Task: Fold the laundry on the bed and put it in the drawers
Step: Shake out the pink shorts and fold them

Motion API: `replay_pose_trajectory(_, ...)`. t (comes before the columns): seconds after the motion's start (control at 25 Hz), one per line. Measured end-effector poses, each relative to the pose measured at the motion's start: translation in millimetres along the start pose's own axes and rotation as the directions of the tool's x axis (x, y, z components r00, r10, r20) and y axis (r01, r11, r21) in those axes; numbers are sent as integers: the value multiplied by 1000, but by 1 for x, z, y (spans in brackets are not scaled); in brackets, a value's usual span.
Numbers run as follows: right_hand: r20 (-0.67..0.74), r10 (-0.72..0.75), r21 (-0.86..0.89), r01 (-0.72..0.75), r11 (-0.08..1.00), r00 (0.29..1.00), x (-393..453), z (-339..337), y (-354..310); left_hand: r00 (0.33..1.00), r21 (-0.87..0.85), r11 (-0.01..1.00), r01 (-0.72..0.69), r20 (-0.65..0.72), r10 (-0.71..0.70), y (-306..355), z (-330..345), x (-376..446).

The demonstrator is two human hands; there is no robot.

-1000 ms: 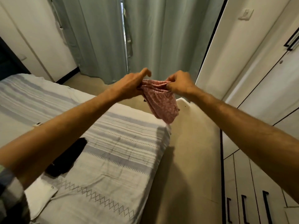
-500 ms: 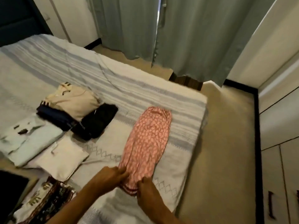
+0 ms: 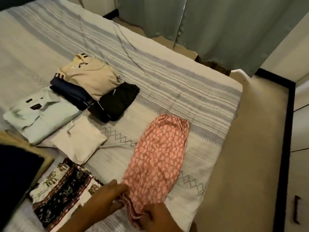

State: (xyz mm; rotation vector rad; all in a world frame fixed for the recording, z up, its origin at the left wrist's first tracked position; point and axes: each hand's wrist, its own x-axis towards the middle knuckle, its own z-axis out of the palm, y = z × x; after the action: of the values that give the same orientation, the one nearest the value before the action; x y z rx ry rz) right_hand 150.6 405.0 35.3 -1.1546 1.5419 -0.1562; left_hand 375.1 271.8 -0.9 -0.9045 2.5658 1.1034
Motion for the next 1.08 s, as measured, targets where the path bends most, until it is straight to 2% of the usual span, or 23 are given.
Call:
replay_pose_trajectory(0.04, -31, -5, 191, 11, 982, 999, 0, -28, -3, 994, -63, 998, -16, -106, 9, 6, -18, 21)
replay_pose_trajectory(0.08, -130, 37, 313, 5, 950, 991, 4, -59, -2, 982, -109, 994, -21, -190, 0, 14, -39, 48)
replay_pose_trajectory(0.16, -194, 109, 539, 13, 842, 975, 33, -126, 19, 975, -304, 953, -10, -216, -59, 30, -70, 119)
replay_pose_trajectory(0.24, -186, 186, 757, 20, 653, 965, 68, -195, 40, 960, -353, 935, -15, -266, -86, 39, -93, 196)
replay_pose_trajectory(0.36, -162, 273, 927, 52, 370, 948, 142, -269, 81, 930, -421, 904, 75, -298, -216, 28, -106, 312)
replay_pose_trajectory(0.44, -118, 304, 954, 23, 299, 945, 180, -285, 101, 915, -564, 810, 159, -223, -335, 12, -96, 354)
replay_pose_trajectory(0.52, -152, 313, 936, 35, 351, 938, 205, -281, 119, 911, -717, 650, 253, -49, -409, -4, -82, 372)
replay_pose_trajectory(0.56, -183, 323, 933, 61, 354, 928, 211, -274, 129, 908, -739, 614, 278, -8, -420, -10, -77, 376)
replay_pose_trajectory(0.64, -281, 343, 918, 147, 368, 896, 209, -261, 135, 898, -757, 599, 260, -39, -438, -15, -74, 371)
replay_pose_trajectory(0.68, -361, 390, 892, 192, 410, 847, 204, -254, 133, 884, -748, 621, 234, -102, -456, -12, -76, 363)
replay_pose_trajectory(0.72, -467, 463, 841, 217, 495, 754, 198, -245, 131, 856, -700, 676, 229, -186, -483, -12, -75, 354)
replay_pose_trajectory(0.76, -566, 533, 786, 215, 580, 629, 190, -236, 126, 817, -647, 723, 240, -267, -510, -8, -74, 342)
replay_pose_trajectory(0.8, -610, 596, 762, 177, 624, 522, 182, -224, 119, 779, -597, 748, 290, -306, -547, -5, -71, 329)
replay_pose_trajectory(0.84, -595, 644, 776, 135, 616, 481, 173, -210, 111, 752, -568, 744, 351, -302, -585, -1, -67, 314)
replay_pose_trajectory(0.88, -558, 663, 793, 87, 602, 499, 164, -193, 103, 733, -538, 730, 422, -271, -623, 1, -60, 299)
replay_pose_trajectory(0.96, -505, 642, 785, -1, 619, 577, 152, -161, 91, 736, -456, 724, 517, -196, -648, 2, -46, 274)
replay_pose_trajectory(1.08, -421, 625, 786, -80, 613, 658, 148, -120, 86, 744, -438, 701, 562, -103, -661, -7, -24, 249)
